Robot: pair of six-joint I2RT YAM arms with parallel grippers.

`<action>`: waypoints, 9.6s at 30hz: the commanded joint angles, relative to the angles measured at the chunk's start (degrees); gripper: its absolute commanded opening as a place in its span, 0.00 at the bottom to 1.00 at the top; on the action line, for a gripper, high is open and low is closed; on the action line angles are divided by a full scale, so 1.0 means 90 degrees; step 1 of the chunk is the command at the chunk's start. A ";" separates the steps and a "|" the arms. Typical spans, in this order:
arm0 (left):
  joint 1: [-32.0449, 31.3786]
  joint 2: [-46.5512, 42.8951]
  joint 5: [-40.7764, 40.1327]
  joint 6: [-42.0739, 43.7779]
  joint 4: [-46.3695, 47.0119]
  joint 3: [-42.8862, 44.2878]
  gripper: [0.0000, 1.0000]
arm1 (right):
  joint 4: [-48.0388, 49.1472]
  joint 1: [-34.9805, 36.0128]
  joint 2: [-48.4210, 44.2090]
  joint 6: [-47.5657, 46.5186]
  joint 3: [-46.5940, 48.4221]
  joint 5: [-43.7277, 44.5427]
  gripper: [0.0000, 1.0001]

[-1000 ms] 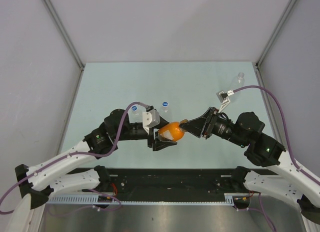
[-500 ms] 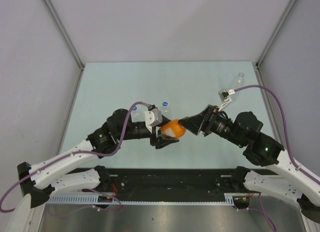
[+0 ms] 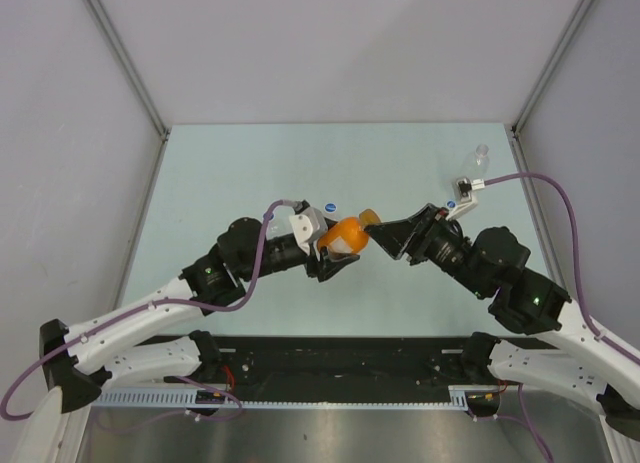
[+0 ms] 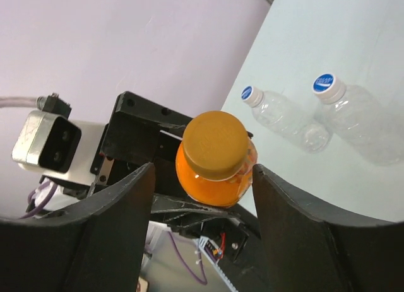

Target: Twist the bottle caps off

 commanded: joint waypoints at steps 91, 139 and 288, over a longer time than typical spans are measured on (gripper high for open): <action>-0.0155 0.0257 0.3711 -0.1385 0.1302 0.0608 0.00 | 0.1488 0.0037 0.0328 -0.2318 0.0451 -0.0638 0.00; 0.0285 0.0815 0.0729 -0.0557 -0.0210 0.1428 0.00 | 0.1108 -0.0364 0.0171 -0.2857 0.0822 -0.2421 0.73; -0.0925 0.0619 -0.2416 0.0810 -0.1295 0.1702 0.00 | 0.0278 -0.0794 0.0474 -0.0757 0.1056 0.0249 0.84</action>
